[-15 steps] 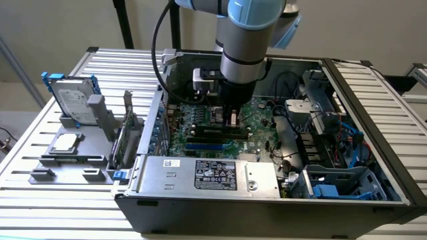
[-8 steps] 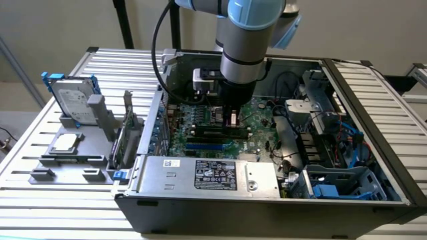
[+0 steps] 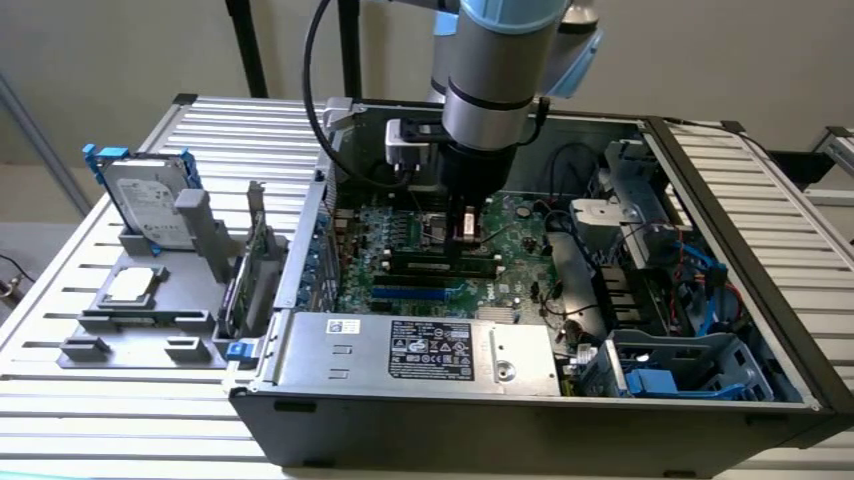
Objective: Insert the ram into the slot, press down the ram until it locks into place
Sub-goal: 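Insert the ram into the slot, then press down the ram until it locks into place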
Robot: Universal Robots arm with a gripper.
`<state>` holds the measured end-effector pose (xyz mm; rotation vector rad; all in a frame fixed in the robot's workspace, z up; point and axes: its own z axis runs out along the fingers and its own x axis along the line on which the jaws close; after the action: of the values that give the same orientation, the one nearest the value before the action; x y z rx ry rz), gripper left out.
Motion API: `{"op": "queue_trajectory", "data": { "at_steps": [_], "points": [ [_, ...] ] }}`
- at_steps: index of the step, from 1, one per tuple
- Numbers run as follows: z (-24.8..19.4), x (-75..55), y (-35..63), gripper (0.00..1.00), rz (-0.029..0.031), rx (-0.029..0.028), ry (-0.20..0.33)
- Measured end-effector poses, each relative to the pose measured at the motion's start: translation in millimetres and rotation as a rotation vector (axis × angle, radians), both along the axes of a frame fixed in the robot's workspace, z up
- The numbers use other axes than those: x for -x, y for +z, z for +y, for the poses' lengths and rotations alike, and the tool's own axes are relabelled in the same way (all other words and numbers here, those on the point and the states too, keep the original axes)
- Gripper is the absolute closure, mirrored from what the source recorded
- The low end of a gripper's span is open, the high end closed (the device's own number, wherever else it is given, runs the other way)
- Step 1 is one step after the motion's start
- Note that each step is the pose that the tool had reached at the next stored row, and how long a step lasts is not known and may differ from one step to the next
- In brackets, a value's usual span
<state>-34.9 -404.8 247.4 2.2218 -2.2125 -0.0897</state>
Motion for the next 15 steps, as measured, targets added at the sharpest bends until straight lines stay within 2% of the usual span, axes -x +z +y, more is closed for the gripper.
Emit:
{"op": "queue_trajectory", "data": {
  "at_steps": [3,4,5,15],
  "points": [
    [0.0,1.6,8.7,0.81,0.0000,-0.0001,0.000],
    [0.0,1.9,9.7,0.87,0.0000,0.0000,0.000],
    [0.0,1.9,9.7,0.90,-0.0001,-0.0003,0.000],
    [0.0,2.0,9.7,0.90,0.0000,-0.0002,0.000]
  ]
}}
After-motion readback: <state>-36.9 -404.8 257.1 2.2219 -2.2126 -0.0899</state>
